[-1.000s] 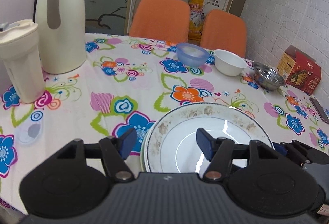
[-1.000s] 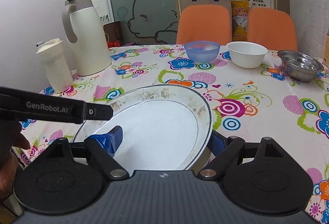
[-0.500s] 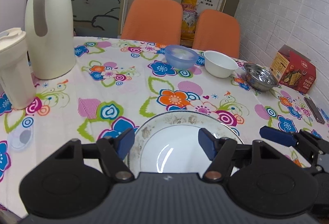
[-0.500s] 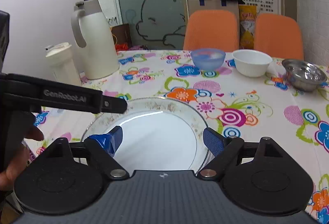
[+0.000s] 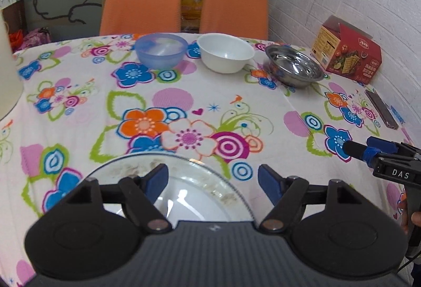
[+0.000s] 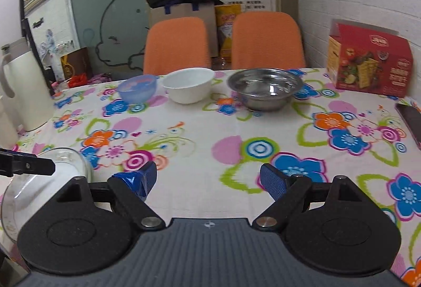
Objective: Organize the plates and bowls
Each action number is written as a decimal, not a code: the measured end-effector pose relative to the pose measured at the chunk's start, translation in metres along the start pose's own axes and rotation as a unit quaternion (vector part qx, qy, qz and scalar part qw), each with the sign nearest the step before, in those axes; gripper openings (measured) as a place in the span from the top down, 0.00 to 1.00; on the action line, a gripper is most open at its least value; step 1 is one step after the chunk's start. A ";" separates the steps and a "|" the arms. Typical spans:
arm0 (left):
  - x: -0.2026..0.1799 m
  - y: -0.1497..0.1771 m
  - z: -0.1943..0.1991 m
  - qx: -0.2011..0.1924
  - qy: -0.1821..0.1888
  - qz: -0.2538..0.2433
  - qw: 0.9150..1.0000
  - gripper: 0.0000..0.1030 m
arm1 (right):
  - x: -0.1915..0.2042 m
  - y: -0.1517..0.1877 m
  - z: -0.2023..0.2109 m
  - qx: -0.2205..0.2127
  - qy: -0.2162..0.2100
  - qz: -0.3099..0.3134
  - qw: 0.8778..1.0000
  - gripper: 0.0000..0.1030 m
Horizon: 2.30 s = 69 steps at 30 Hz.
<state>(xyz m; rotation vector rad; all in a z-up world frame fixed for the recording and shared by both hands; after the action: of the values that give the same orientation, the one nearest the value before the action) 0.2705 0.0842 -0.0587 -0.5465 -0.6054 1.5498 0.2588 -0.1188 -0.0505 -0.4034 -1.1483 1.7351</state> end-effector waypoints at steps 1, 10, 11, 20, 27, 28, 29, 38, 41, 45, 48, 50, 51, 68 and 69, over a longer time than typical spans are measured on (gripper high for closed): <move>-0.010 -0.006 -0.006 0.005 0.003 -0.008 1.000 0.27 | -0.013 0.001 0.002 0.003 0.005 -0.008 1.000 0.29; -0.080 -0.065 -0.062 0.018 0.000 -0.060 0.998 0.26 | -0.088 -0.007 -0.017 0.025 0.009 -0.049 0.998 0.29; -0.084 -0.070 -0.066 0.019 0.002 -0.056 0.998 0.26 | -0.099 -0.012 -0.020 0.027 0.009 -0.055 0.998 0.29; -0.069 -0.057 -0.076 0.037 0.000 -0.057 0.998 0.26 | -0.154 -0.103 -0.105 0.051 0.029 -0.040 0.997 0.29; -0.038 -0.045 -0.081 0.048 -0.001 -0.029 0.998 0.26 | -0.152 -0.088 -0.178 0.196 0.055 0.045 0.978 0.29; -0.035 -0.043 -0.080 0.050 0.001 -0.025 0.998 0.26 | -0.151 -0.089 -0.179 0.195 0.055 0.043 0.978 0.29; -0.033 -0.041 -0.079 0.051 0.005 -0.023 0.998 0.26 | -0.150 -0.088 -0.179 0.199 0.057 0.041 0.978 0.29; -0.013 -0.038 -0.053 0.030 0.012 -0.010 0.999 0.26 | -0.131 -0.075 -0.179 0.245 0.013 -0.028 0.969 0.29; -0.017 -0.041 -0.046 0.025 0.021 -0.010 0.999 0.26 | -0.118 -0.067 -0.169 0.250 -0.009 -0.043 0.967 0.29; -0.033 -0.055 -0.053 0.031 0.040 -0.001 0.999 0.26 | -0.101 -0.054 -0.151 0.251 -0.034 -0.046 0.966 0.29; -0.051 -0.078 -0.076 0.050 0.068 0.033 0.996 0.25 | -0.102 -0.062 -0.137 0.204 -0.021 -0.040 0.978 0.29; -0.065 -0.093 -0.099 0.066 0.078 0.051 0.993 0.25 | -0.110 -0.072 -0.126 0.163 -0.001 -0.039 0.986 0.29; -0.072 -0.099 -0.112 0.076 0.079 0.061 0.992 0.25 | -0.114 -0.074 -0.123 0.150 0.005 -0.038 0.988 0.29; -0.122 -0.125 -0.178 0.086 0.011 0.027 0.996 0.40 | -0.132 -0.063 -0.166 0.131 -0.006 0.028 0.991 0.26; -0.123 -0.125 -0.178 0.085 0.008 0.026 0.996 0.40 | -0.133 -0.063 -0.166 0.125 -0.008 0.029 0.992 0.26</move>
<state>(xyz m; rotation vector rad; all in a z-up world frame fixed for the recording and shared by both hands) 0.4903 -0.0239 -0.1096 -0.4477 -0.4441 1.6263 0.4712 -0.1427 -0.1101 -0.2731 -0.9224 1.9087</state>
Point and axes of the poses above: each gripper's, at about its wrist camera, not at the fingertips, and z roughly against the way its jaws point, x to its left, y to its underside, the point moved 10 cm from there along -z, roughly the way its jaws point, and after that the axes turned 15 degrees about -y, right-handed, at the moved point
